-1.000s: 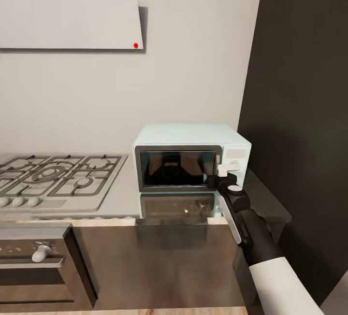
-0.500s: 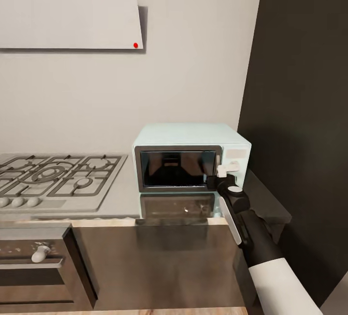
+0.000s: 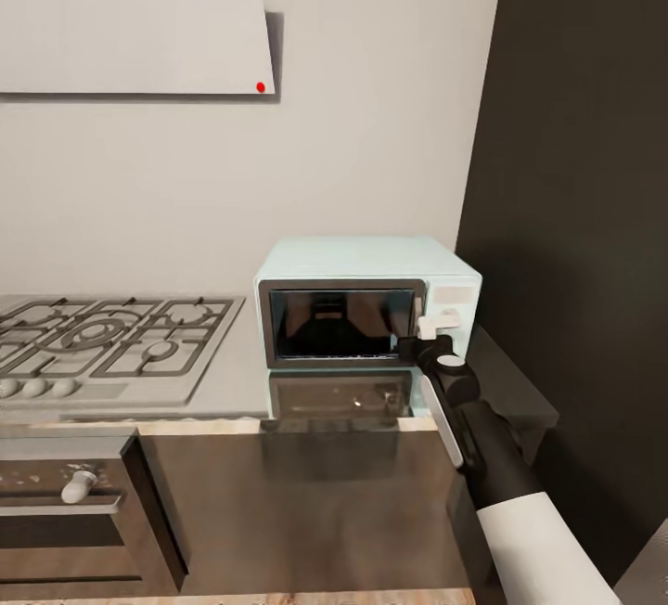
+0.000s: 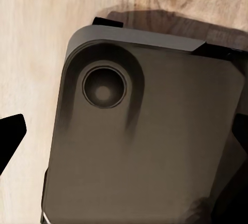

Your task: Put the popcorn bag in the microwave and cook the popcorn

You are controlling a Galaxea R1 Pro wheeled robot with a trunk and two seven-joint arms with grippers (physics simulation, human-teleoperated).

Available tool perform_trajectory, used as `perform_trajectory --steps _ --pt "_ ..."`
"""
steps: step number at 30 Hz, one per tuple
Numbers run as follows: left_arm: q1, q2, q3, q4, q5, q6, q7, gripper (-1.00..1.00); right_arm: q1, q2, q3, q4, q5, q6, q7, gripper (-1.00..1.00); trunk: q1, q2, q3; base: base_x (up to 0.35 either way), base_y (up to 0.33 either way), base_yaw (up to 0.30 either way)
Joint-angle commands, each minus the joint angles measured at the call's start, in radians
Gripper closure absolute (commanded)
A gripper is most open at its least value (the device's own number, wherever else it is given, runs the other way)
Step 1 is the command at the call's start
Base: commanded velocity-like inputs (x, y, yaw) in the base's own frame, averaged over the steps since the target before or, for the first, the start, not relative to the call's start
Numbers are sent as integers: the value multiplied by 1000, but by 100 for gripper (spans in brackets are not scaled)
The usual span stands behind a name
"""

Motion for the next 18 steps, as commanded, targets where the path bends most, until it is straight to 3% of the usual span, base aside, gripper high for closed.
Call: perform_trajectory --steps 1,5,14,18 --pt "-1 -2 0 0 7 -2 0 -100 -19 0 0 11 10 -3 -6 100 0 0 -1 -169 0 0" --pt "-1 -3 2 -1 7 -2 0 -100 -19 0 -1 11 10 -4 -6 100 0 0 -1 -233 0 0" --pt "0 -1 2 0 8 -2 0 -100 -19 0 -1 13 11 -4 -6 100 0 0 -1 -18 0 0" --pt "-1 -4 3 -1 9 -1 0 -100 -19 0 0 13 11 -7 -6 100 0 0 -1 -208 0 0"
